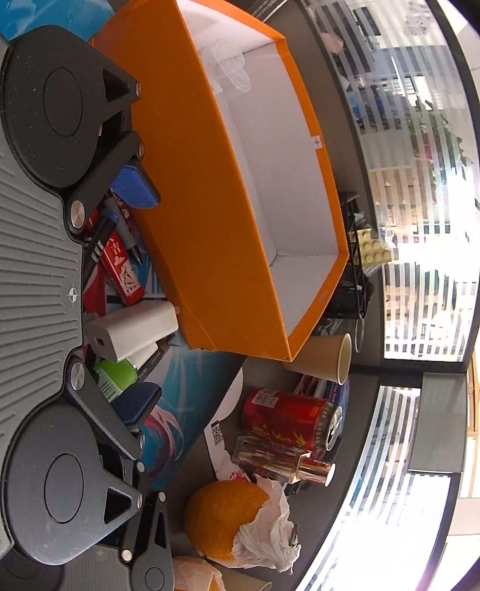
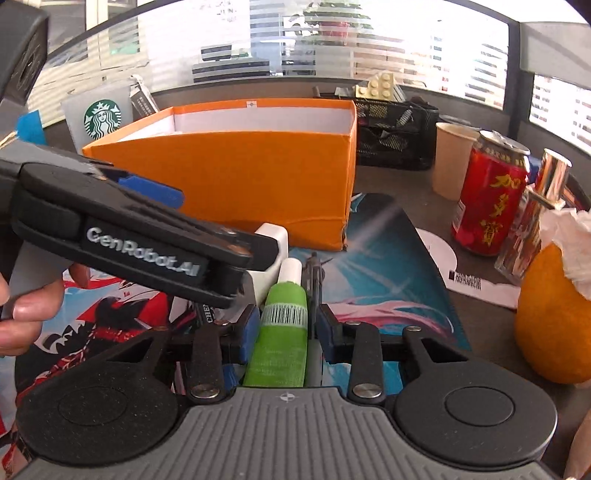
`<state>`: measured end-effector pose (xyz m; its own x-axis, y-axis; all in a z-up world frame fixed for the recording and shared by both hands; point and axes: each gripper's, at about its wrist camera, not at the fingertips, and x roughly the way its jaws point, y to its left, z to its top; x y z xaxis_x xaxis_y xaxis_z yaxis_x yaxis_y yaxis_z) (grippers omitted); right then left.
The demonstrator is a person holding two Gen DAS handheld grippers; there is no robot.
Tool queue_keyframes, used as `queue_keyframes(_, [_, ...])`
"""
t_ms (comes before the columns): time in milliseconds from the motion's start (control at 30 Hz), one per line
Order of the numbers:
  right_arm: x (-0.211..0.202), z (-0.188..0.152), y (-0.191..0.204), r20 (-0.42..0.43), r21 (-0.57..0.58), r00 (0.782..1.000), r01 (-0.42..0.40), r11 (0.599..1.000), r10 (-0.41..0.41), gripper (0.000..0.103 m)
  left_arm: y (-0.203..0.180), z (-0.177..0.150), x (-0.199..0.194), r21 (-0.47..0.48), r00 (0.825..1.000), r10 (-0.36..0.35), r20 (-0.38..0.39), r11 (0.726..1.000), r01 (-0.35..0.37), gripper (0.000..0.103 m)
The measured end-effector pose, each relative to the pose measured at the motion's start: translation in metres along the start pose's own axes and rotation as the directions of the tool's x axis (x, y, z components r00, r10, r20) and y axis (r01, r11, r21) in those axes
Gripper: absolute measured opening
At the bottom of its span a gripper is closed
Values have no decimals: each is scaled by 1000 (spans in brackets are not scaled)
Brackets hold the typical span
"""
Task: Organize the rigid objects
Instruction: 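Move both tools back toward the cluttered mat, then grasp the white cylinder with left tool while right tool reaches the green tube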
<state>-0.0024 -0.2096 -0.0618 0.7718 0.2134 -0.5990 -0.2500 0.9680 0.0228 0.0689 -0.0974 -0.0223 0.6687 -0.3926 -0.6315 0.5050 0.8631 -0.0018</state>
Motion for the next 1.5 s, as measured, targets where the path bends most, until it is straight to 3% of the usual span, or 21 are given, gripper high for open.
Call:
queue_keyframes(133, [-1, -6, 16, 19, -115, 999, 37, 993, -35, 28, -1, 0, 5, -2, 1000, -3, -8, 1000, 3, 101])
queue_keyframes(267, [-4, -11, 21, 38, -152, 999, 40, 988, -34, 28, 2, -1, 8, -25, 1000, 2, -18, 1000, -2, 101])
queue_keyframes(333, [-4, -14, 26, 31, -205, 998, 51, 977, -45, 35, 3, 0, 9, -28, 1000, 1, -22, 1000, -2, 101])
queue_keyframes(500, [7, -11, 19, 22, -162, 998, 69, 984, -66, 40, 3, 0, 13, -36, 999, -4, -34, 999, 3, 101])
queue_keyframes(567, [7, -11, 14, 12, -132, 999, 46, 990, -45, 37, 1, -1, 12, -31, 999, -9, -33, 999, 8, 101])
queue_keyframes(633, [4, -12, 11, 0, -116, 1000, 26, 993, -26, 26, 0, -2, 9, -30, 1000, -17, -21, 999, 16, 101])
queue_keyframes(767, [-10, -24, 17, 28, -167, 997, 79, 983, -76, 25, -1, -10, 5, -34, 1000, -16, 13, 999, 17, 100])
queue_keyframes(900, [-21, -31, 7, 43, -142, 995, 93, 985, -87, 25, 0, -14, 11, -62, 999, -44, 9, 997, 45, 88])
queue_keyframes(1000, [-29, -31, -2, 56, -118, 994, 99, 988, -93, 25, 0, -14, 16, -80, 998, -67, -6, 995, 67, 68])
queue_keyframes(1233, [-36, -35, -15, 60, -61, 994, 92, 994, -88, 25, -14, -14, 21, -17, 999, -47, 0, 999, 47, 68])
queue_keyframes(1267, [-37, -36, -15, 61, -59, 994, 94, 994, -91, 25, -16, -15, 21, -2, 999, -40, 5, 999, 40, 65])
queue_keyframes(1367, [-36, -36, -17, 68, -46, 994, 92, 995, -89, 25, -22, -19, 20, 31, 999, -10, 45, 999, 8, 28])
queue_keyframes(1400, [-37, -37, -17, 71, -43, 994, 92, 995, -89, 25, -21, -20, 22, 28, 999, -23, 42, 999, 21, 21])
queue_keyframes(1500, [-38, -37, -19, 79, -31, 993, 90, 995, -88, 25, -20, -24, 25, 33, 998, -39, 48, 999, 38, 20])
